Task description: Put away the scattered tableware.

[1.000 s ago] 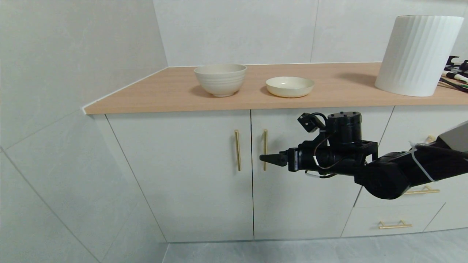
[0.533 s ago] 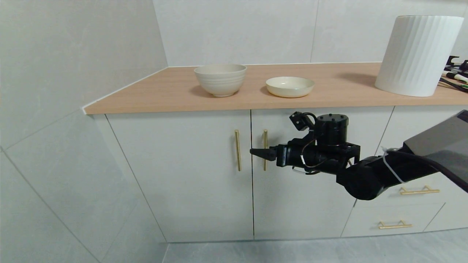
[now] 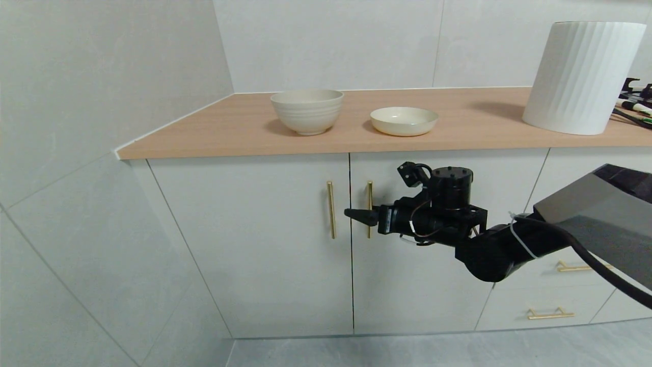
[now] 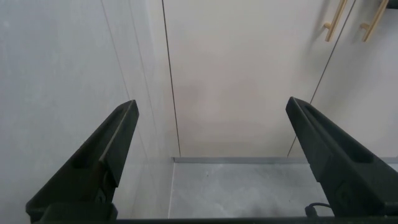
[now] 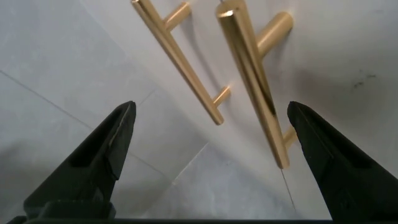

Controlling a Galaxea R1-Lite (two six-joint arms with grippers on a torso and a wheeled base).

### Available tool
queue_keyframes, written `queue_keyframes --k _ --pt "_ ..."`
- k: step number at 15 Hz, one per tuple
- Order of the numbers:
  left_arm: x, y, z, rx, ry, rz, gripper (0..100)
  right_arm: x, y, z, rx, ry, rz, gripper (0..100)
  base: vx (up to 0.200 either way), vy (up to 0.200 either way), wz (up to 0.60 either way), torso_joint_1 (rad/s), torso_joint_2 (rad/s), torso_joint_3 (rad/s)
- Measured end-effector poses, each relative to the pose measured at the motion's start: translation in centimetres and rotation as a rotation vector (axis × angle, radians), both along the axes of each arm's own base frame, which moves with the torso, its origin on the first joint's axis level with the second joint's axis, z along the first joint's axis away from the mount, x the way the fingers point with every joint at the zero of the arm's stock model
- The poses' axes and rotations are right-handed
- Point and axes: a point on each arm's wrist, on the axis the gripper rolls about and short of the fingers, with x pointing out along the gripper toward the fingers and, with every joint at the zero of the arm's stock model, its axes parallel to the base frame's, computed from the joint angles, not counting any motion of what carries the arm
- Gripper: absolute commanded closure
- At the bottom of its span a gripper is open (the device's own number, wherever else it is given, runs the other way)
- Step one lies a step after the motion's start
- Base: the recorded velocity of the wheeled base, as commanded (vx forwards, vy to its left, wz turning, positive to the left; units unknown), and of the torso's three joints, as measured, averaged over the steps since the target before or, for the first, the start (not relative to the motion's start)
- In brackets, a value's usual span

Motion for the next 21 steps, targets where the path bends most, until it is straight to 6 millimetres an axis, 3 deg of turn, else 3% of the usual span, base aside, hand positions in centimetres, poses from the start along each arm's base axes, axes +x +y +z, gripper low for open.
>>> queue_keyframes --k 13,21 --pt "0.0 0.0 0.0 0.0 0.0 0.0 0 -1.3 1.0 -1.2 0.063 0.083 0.066 0 0.0 0.0 0.0 0.0 0.0 0.0" --pt "0.0 0.0 0.0 0.0 0.0 0.0 0 -6.7 -0.4 -0.6 0.029 0.169 0.223 0 0.0 0.0 0.0 0.0 0.0 0.0"
